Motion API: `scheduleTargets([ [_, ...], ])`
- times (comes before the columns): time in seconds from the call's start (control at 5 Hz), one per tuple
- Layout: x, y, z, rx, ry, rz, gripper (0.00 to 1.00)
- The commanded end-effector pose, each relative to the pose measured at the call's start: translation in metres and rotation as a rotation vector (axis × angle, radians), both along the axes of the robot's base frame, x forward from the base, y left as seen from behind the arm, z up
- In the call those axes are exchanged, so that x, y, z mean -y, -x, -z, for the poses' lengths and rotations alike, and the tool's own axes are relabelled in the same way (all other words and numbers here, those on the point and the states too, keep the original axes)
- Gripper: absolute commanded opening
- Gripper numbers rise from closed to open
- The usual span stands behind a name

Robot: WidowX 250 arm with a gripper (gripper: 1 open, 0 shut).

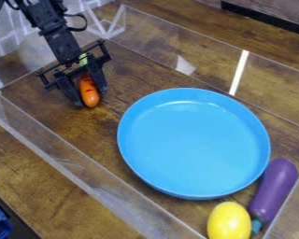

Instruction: Move the carrot to the right side

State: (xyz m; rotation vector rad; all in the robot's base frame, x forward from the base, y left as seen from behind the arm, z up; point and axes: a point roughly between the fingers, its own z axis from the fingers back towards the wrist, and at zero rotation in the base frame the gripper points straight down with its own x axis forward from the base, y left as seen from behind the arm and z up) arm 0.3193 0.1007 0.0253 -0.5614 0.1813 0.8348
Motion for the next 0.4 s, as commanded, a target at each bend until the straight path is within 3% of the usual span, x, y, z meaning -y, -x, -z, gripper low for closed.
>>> scheduleTargets([
  [0.0,-0.0087,-0.0041,-0.0107,0.036,-0.012,-0.014,0.0],
  [0.2,-0.0088,-0.0042,-0.0113,0.036,-0.005,-0.011,0.0],
])
